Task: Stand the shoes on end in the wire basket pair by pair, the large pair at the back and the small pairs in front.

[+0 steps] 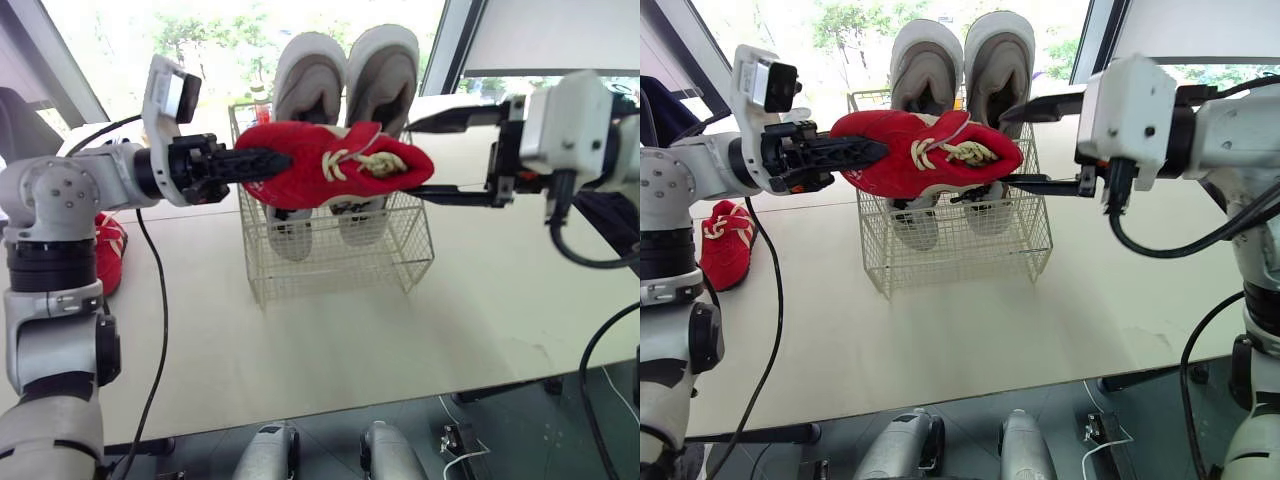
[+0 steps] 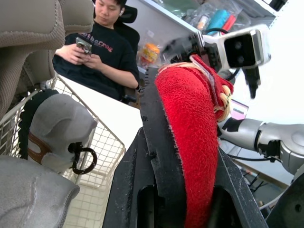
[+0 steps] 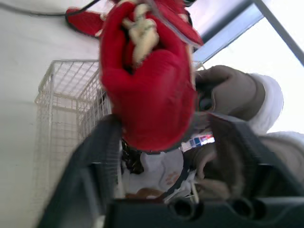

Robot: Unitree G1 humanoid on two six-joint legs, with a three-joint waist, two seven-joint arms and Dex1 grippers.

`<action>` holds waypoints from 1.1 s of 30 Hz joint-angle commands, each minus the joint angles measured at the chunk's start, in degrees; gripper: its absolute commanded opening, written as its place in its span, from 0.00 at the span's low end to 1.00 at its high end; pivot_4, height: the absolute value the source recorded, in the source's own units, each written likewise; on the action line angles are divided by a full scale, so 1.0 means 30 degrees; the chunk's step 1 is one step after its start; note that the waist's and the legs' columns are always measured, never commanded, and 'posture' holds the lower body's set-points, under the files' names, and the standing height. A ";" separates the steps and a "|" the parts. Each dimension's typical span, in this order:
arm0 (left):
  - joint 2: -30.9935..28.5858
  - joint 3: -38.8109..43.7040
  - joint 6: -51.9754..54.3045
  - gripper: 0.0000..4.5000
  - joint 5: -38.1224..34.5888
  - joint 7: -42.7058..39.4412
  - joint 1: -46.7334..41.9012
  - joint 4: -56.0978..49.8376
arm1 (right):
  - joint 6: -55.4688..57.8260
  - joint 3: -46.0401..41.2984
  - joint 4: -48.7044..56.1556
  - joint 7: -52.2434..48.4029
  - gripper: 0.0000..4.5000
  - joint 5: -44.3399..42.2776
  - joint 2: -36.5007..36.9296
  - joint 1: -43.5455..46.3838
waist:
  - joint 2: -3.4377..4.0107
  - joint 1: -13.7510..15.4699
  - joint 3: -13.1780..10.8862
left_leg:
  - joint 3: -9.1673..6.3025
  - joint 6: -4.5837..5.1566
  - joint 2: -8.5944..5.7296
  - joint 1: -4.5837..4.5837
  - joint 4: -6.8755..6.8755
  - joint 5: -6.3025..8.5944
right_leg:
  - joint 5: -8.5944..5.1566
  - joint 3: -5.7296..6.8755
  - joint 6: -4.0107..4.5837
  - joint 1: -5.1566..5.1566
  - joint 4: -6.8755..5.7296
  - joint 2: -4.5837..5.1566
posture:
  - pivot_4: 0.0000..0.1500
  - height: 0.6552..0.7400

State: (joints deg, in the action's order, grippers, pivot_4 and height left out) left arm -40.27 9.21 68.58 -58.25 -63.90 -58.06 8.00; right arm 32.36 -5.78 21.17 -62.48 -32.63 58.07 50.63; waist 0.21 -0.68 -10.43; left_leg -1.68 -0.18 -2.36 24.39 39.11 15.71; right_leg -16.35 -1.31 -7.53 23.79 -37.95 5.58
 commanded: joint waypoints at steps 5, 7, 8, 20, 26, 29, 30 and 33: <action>0.1337 0.3212 -0.0020 0.06 -0.2119 0.2753 0.0235 -0.0731 | 0.7595 -0.6100 0.0568 0.4091 0.99 -0.6808 -0.0819 -0.3434 | -0.0071 0.0066 0.0024 | -0.0025 0.0003 0.0001 -0.0003 0.0005 0.0002 | 0.0000 0.0008 0.0001 -0.0019 0.0004 0.0007 | 1.00 1.00; 0.1935 0.3765 -0.0261 0.06 -0.2549 0.3562 0.0209 -0.0909 | 0.8877 -0.7473 0.0541 0.6689 0.99 -0.9771 -0.2658 -0.4439 | -0.0097 0.0032 0.0032 | -0.0031 0.0004 0.0001 -0.0005 0.0004 0.0002 | 0.0001 0.0007 0.0001 -0.0028 0.0004 0.0010 | 1.00 1.00; 0.2216 0.3959 -0.0375 0.06 -0.2710 0.3929 0.0205 -0.1019 | 0.9274 -0.7881 0.0456 0.8158 0.99 -1.1213 -0.3535 -0.4633 | -0.0091 0.0021 0.0029 | -0.0029 0.0003 0.0000 -0.0006 0.0007 0.0002 | 0.0001 0.0004 0.0001 -0.0027 -0.0001 0.0012 | 1.00 1.00; 0.5639 0.4244 -0.3148 0.06 -0.3285 0.6750 -0.0135 -0.1739 | 0.5397 -0.4524 0.1390 1.9491 0.99 -1.9360 -1.1530 -0.2969 | -0.0090 -0.0057 0.0031 | -0.0003 -0.0062 -0.0002 0.0004 -0.0010 -0.0037 | 0.0001 -0.0028 0.0001 0.0061 -0.0060 -0.0001 | 1.00 1.00; 0.5995 0.3724 -0.3501 0.06 -0.3191 0.6957 0.0284 -0.2239 | 0.3683 -0.3516 0.0897 2.0177 0.99 -1.9033 -1.2457 -0.1922 | -0.0090 -0.0069 0.0031 | 0.0001 -0.0056 -0.0017 0.0022 -0.0005 -0.0036 | 0.0002 -0.0021 0.0000 0.0060 -0.0053 0.0002 | 1.00 1.00; 0.6017 0.3600 -0.3630 0.06 -0.3161 0.7039 0.0487 -0.2389 | 0.3231 -0.3252 0.0745 2.0147 0.99 -1.8833 -1.2573 -0.1677 | -0.0090 -0.0095 0.0031 | -0.0005 -0.0057 -0.0006 0.0016 -0.0008 -0.0036 | 0.0002 -0.0017 0.0000 0.0063 -0.0059 -0.0012 | 1.00 1.00; 0.6034 0.3559 -0.3664 0.06 -0.3166 0.7082 0.0570 -0.2475 | 0.3116 -0.3153 0.0711 2.0117 0.99 -1.8757 -1.2565 -0.1617 | -0.0090 -0.0113 0.0032 | -0.0002 -0.0055 -0.0007 0.0016 -0.0008 -0.0036 | 0.0002 -0.0018 0.0001 0.0062 -0.0059 -0.0012 | 1.00 1.00; 0.6143 0.3484 -0.3740 0.06 -0.3200 0.7283 0.0792 -0.2768 | 0.2746 -0.2904 0.0494 2.0021 0.94 -1.8469 -1.2592 -0.1351 | -0.0089 -0.0136 0.0031 | -0.0003 -0.0055 -0.0006 0.0017 -0.0012 -0.0036 | 0.0002 -0.0019 0.0000 0.0066 -0.0060 -0.0012 | 1.00 1.00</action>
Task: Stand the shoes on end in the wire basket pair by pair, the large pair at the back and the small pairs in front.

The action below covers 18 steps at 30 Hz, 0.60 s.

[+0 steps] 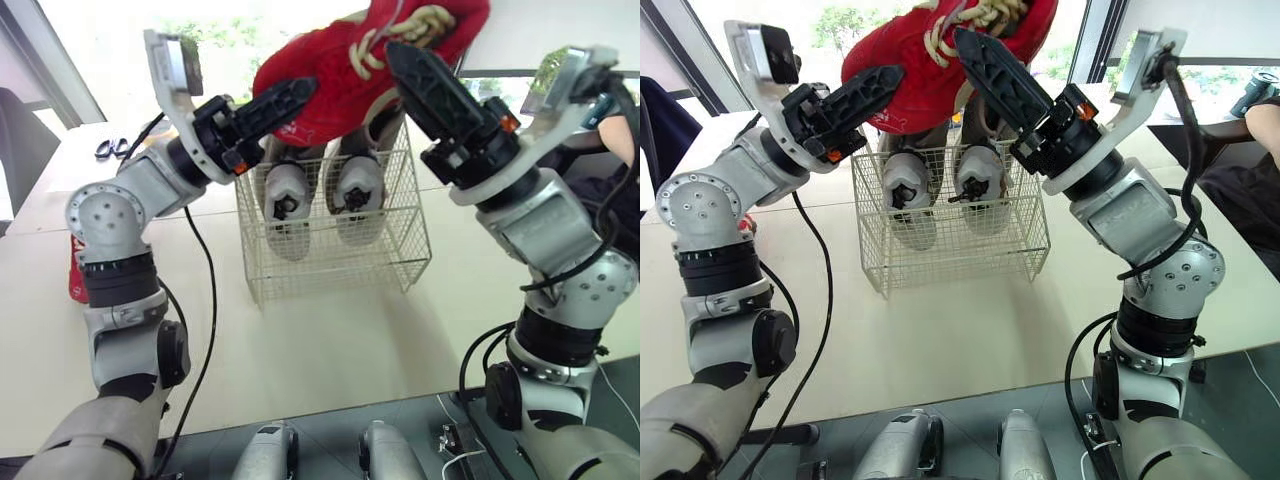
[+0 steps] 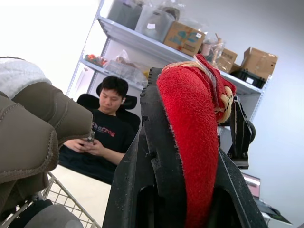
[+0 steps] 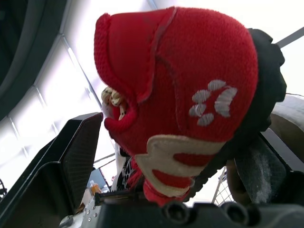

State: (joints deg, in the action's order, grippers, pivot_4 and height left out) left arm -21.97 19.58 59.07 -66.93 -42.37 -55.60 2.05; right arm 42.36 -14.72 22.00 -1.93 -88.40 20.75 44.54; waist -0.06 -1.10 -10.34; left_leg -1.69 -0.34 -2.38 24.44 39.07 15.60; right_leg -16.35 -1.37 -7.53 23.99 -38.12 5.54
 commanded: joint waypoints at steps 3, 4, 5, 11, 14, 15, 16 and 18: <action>0.0127 -0.0006 -0.0756 0.06 -0.0347 0.0394 0.0072 -0.0920 | -0.0773 0.0282 0.0097 -0.0293 0.72 0.0263 -0.0088 0.0847 | 0.0000 0.0032 0.0000 | 0.0001 0.0000 0.0001 0.0000 -0.0001 0.0000 | 0.0000 0.0001 0.0000 0.0000 0.0000 0.0001 | 1.00 1.00; 0.0141 -0.0019 -0.0849 0.06 -0.0333 0.0487 0.0100 -0.0950 | -0.0811 0.0343 0.0087 -0.0307 0.60 0.0253 -0.0065 0.0864 | 0.0000 0.0045 0.0000 | 0.0000 0.0000 0.0001 0.0001 0.0000 0.0000 | 0.0000 0.0001 0.0000 0.0000 0.0002 0.0001 | 1.00 1.00; 0.0168 -0.0031 -0.0988 0.06 -0.0271 0.0621 0.0125 -0.0997 | -0.0813 0.0415 0.0102 -0.0367 0.50 0.0221 -0.0020 0.0871 | 0.0000 0.0051 0.0000 | 0.0001 0.0000 0.0000 0.0001 0.0000 0.0000 | 0.0000 0.0001 0.0000 -0.0001 0.0001 0.0001 | 1.00 1.00; 0.0339 0.0502 -0.0789 0.34 -0.1155 0.2245 -0.0170 -0.0539 | -0.0434 0.0710 -0.0039 -0.0504 0.14 0.0440 0.0603 0.1087 | 0.0000 0.0022 0.0000 | 0.0000 0.0001 0.0001 0.0001 0.0000 0.0001 | 0.0000 0.0001 0.0000 -0.0001 0.0002 0.0001 | 1.00 1.00; -0.0285 0.0403 -0.0484 0.66 -0.1561 0.2045 0.0219 -0.1189 | 0.0218 0.0768 -0.0494 -0.1253 0.14 0.0922 0.1753 0.1462 | 0.0001 0.0000 -0.0001 | 0.0001 0.0002 0.0001 0.0002 -0.0004 0.0001 | 0.0000 -0.0001 0.0001 0.0003 0.0005 0.0001 | 1.00 1.00; -0.0547 0.0371 -0.0404 0.75 -0.1569 0.1903 0.0365 -0.1367 | 0.0487 0.0782 -0.0644 -0.1671 0.14 0.1101 0.2270 0.1569 | 0.0002 -0.0003 -0.0001 | 0.0002 0.0003 0.0001 0.0002 -0.0007 0.0002 | 0.0000 -0.0001 0.0000 0.0003 0.0004 0.0000 | 1.00 1.00; -0.0960 0.0315 -0.0258 0.86 -0.1494 0.1673 0.0557 -0.1542 | 0.0896 0.0798 -0.0876 -0.2355 0.14 0.1383 0.3038 0.1716 | 0.0001 -0.0003 -0.0001 | 0.0002 0.0003 0.0001 0.0002 -0.0008 0.0002 | 0.0000 0.0000 0.0000 0.0004 0.0006 -0.0001 | 1.00 1.00; -0.1863 0.0151 0.0010 0.98 -0.1230 0.1201 0.0939 -0.1814 | 0.1646 0.0907 -0.1294 -0.3941 0.14 0.2181 0.4680 0.2022 | 0.0000 0.0025 -0.0002 | 0.0002 0.0004 0.0001 0.0003 -0.0010 0.0002 | 0.0000 0.0002 0.0001 0.0001 0.0013 -0.0002 | 1.00 1.00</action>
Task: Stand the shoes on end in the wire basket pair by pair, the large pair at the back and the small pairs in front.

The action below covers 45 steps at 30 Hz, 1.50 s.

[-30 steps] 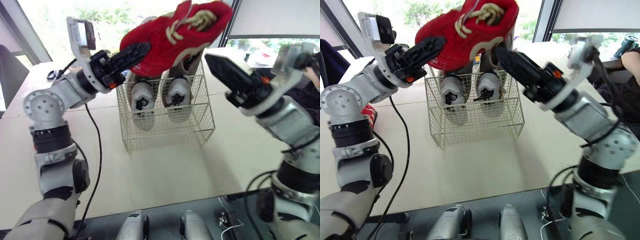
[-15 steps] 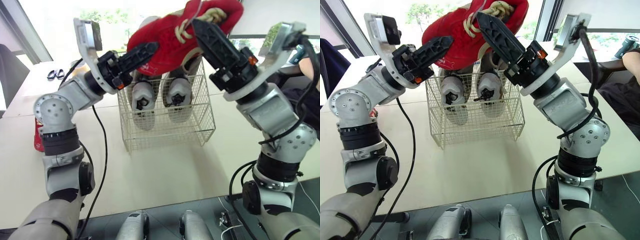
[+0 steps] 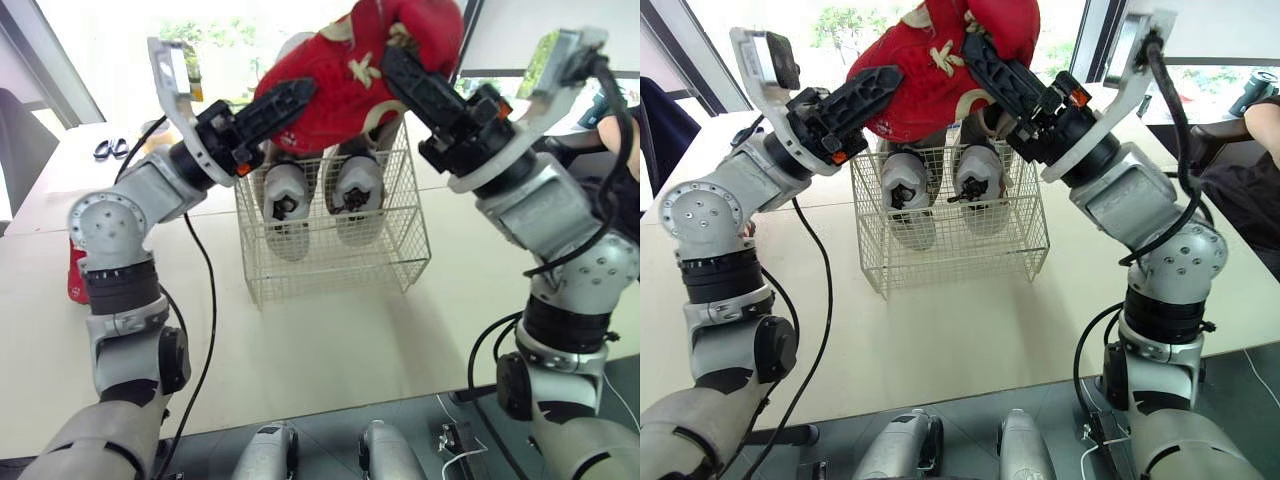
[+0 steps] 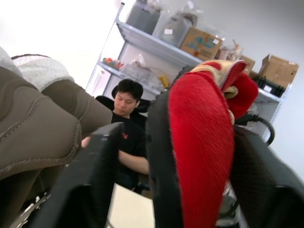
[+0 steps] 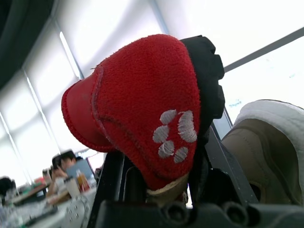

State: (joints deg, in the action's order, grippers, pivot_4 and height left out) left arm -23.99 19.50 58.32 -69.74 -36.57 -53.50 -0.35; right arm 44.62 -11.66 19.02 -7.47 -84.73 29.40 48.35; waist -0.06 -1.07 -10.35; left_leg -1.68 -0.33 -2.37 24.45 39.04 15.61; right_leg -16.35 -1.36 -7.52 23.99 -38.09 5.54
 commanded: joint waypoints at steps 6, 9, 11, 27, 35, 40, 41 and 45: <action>-0.4789 -0.0288 0.0819 0.98 0.0633 -0.2921 0.1219 -0.1084 | 0.1067 0.2027 -0.2161 -1.1844 0.14 0.6685 0.8480 0.1900 | 0.0005 0.0082 -0.0013 | 0.0001 0.0139 0.0002 -0.0001 0.0001 0.0080 | -0.0002 0.0012 0.0001 -0.0016 0.0030 -0.0007 | 1.00 1.00; -0.6009 -0.0548 0.0750 0.98 0.1115 -0.4018 0.1320 -0.0907 | -0.0554 0.3663 -0.3707 -1.6501 0.14 0.9915 1.0266 0.2850 | 0.0000 0.0018 -0.0016 | 0.0009 0.0154 0.0005 -0.0005 0.0005 0.0088 | -0.0002 0.0013 0.0000 -0.0030 0.0051 -0.0011 | 1.00 1.00; -0.6370 -0.0607 0.0580 0.98 0.1387 -0.4334 0.1351 -0.0858 | -0.1814 0.4674 -0.4487 -1.9033 0.14 1.1745 1.0658 0.3284 | 0.0000 0.0003 -0.0016 | 0.0011 0.0154 0.0008 -0.0015 0.0004 0.0088 | -0.0002 0.0012 -0.0001 -0.0039 0.0050 -0.0009 | 1.00 1.00; -0.5783 -0.0126 0.0746 0.98 0.0821 -0.2513 0.2375 -0.2246 | -1.1274 0.8004 -0.9928 -2.5652 0.14 2.1358 0.7581 0.2453 | -0.0011 0.0112 -0.0024 | 0.0010 0.0003 0.0006 0.0008 0.0000 0.0007 | 0.0000 0.0002 0.0000 0.0004 0.0039 0.0014 | 1.00 1.00; -0.5950 -0.0266 0.0565 1.00 0.0788 -0.2230 0.2730 -0.2520 | -1.1611 0.7790 -1.0429 -2.6298 0.43 2.2340 0.7156 0.1792 | -0.0015 0.0157 -0.0022 | -0.0001 -0.0009 0.0000 0.0005 0.0005 0.0001 | 0.0000 0.0007 0.0001 -0.0004 0.0034 0.0020 | 1.00 1.00; -0.6033 -0.0460 0.0291 1.00 0.1392 -0.2271 0.3025 -0.2429 | -1.1165 0.7306 -0.9001 -2.6173 0.98 2.2333 0.7531 0.1142 | -0.0015 0.0103 -0.0021 | -0.0001 -0.0010 0.0000 0.0002 0.0004 0.0000 | 0.0000 0.0006 0.0001 -0.0003 0.0030 0.0019 | 1.00 1.00; -0.6136 -0.0550 0.0057 1.00 0.1796 -0.2300 0.3195 -0.2387 | -1.0858 0.7055 -0.8375 -2.6158 0.98 2.2141 0.7762 0.0900 | -0.0015 0.0088 -0.0021 | -0.0001 -0.0013 0.0001 0.0002 0.0005 -0.0002 | 0.0000 0.0006 0.0001 -0.0003 0.0029 0.0017 | 1.00 1.00; -0.6677 -0.0522 -0.1044 1.00 0.3611 -0.2069 0.4010 -0.2106 | -0.9392 0.5554 -0.5810 -2.5859 0.98 2.1352 0.9209 0.0253 | -0.0009 0.0110 -0.0024 | 0.0002 -0.0016 0.0001 0.0007 -0.0014 -0.0003 | 0.0000 0.0001 0.0001 0.0020 0.0023 0.0017 | 1.00 1.00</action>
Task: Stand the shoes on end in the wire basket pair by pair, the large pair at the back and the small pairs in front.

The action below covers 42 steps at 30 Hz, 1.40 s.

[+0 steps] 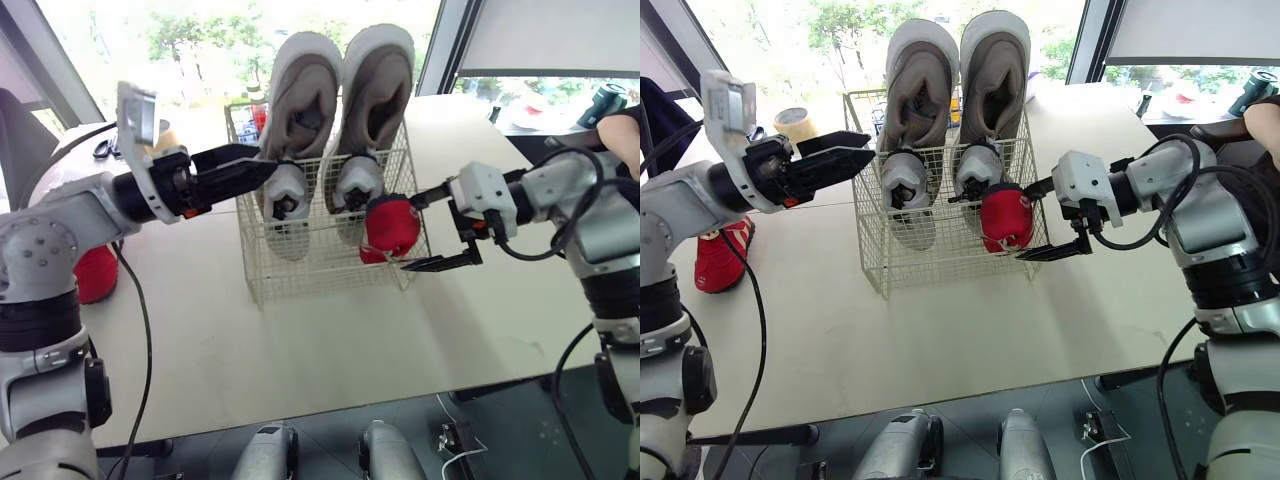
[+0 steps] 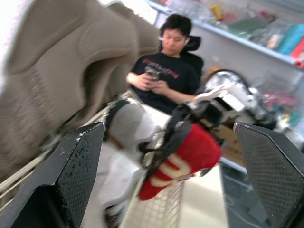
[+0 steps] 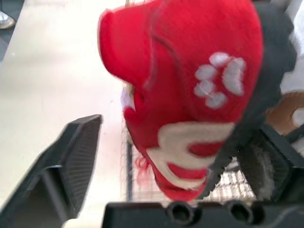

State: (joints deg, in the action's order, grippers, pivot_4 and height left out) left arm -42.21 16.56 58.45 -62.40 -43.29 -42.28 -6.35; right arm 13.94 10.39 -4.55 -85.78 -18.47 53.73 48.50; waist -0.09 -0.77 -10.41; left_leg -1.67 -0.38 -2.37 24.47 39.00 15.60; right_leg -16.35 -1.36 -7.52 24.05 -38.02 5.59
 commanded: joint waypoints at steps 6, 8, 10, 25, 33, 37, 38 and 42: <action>-0.1426 0.0960 -0.3154 1.00 0.4745 0.2591 0.0287 0.1619 | 0.2882 -0.3842 0.3894 0.0694 0.98 -0.1692 0.2937 0.0463 | -0.0004 0.0064 0.0002 | -0.0004 0.0003 0.0000 0.0000 0.0005 0.0002 | 0.0000 0.0001 0.0001 -0.0016 0.0010 0.0005 | 1.00 1.00; -0.1869 0.0996 -0.3534 1.00 0.5820 0.3297 0.0033 0.2562 | 0.3203 -0.4158 0.3892 0.0656 0.98 -0.1902 0.3238 0.0940 | -0.0003 0.0044 0.0002 | 0.0001 0.0005 0.0000 -0.0004 0.0002 0.0003 | 0.0001 -0.0002 0.0001 -0.0014 0.0008 0.0005 | 1.00 1.00; -0.2738 0.0934 -0.3857 1.00 0.7410 0.4356 -0.0549 0.4193 | 0.3542 -0.4272 0.3493 0.0587 0.98 -0.2278 0.3203 0.2247 | -0.0001 0.0020 0.0000 | 0.0004 0.0005 0.0000 -0.0002 -0.0004 0.0004 | 0.0000 -0.0002 0.0001 -0.0002 0.0004 0.0003 | 1.00 1.00; -0.6832 -0.4347 -0.8974 1.00 1.8079 0.2613 -0.8815 2.3377 | 0.6248 -0.4198 0.2892 0.1022 0.98 -0.5151 0.0209 0.6764 | -0.0040 0.0093 -0.0006 | 0.0038 0.0062 -0.0028 0.0026 0.0015 0.0034 | 0.0001 0.0046 -0.0003 0.0017 -0.0031 0.0000 | 1.00 1.00; -0.6982 -0.5724 -1.1055 1.00 2.1003 0.1208 -0.8456 2.6473 | 0.7553 -0.4802 0.4508 0.1958 0.98 -0.6066 0.0547 0.5769 | -0.0062 -0.0073 -0.0015 | 0.0047 0.0063 -0.0008 0.0034 0.0001 0.0034 | 0.0000 0.0051 -0.0004 0.0064 -0.0055 -0.0001 | 1.00 1.00; -0.7192 -0.5520 -1.1561 1.00 2.1642 0.1262 -0.7966 2.7035 | 0.7941 -0.4977 0.5049 0.2436 0.98 -0.6302 0.0664 0.5304 | -0.0063 -0.0063 -0.0014 | 0.0047 0.0136 -0.0003 0.0039 0.0002 0.0077 | 0.0000 0.0050 -0.0004 0.0073 -0.0057 0.0001 | 1.00 1.00; -0.7228 -0.5492 -1.1625 1.00 2.1751 0.1173 -0.7850 2.7082 | 0.8025 -0.5032 0.5189 0.2529 0.98 -0.6388 0.0702 0.5188 | -0.0063 -0.0060 -0.0014 | 0.0049 0.0138 -0.0003 0.0039 0.0003 0.0078 | 0.0000 0.0048 -0.0004 0.0073 -0.0058 0.0003 | 1.00 1.00; -0.7292 -0.5188 -1.1785 1.00 2.1943 0.1352 -0.7223 2.7274 | 0.9357 -0.5414 0.6159 0.3371 0.98 -0.7784 0.0297 0.4997 | -0.0064 -0.0015 -0.0014 | 0.0048 0.0139 -0.0003 0.0044 0.0007 0.0079 | 0.0000 0.0049 -0.0004 0.0078 -0.0062 0.0006 | 1.00 1.00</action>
State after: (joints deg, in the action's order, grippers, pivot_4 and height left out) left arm -62.26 -0.11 24.09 3.00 -39.65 -63.85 75.56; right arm 40.30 -3.37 11.36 -76.94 -38.89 54.73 62.97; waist -0.28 -0.81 -10.46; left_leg -1.53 0.05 -2.38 24.60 39.02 15.84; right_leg -16.35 -1.21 -7.53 24.29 -38.21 5.62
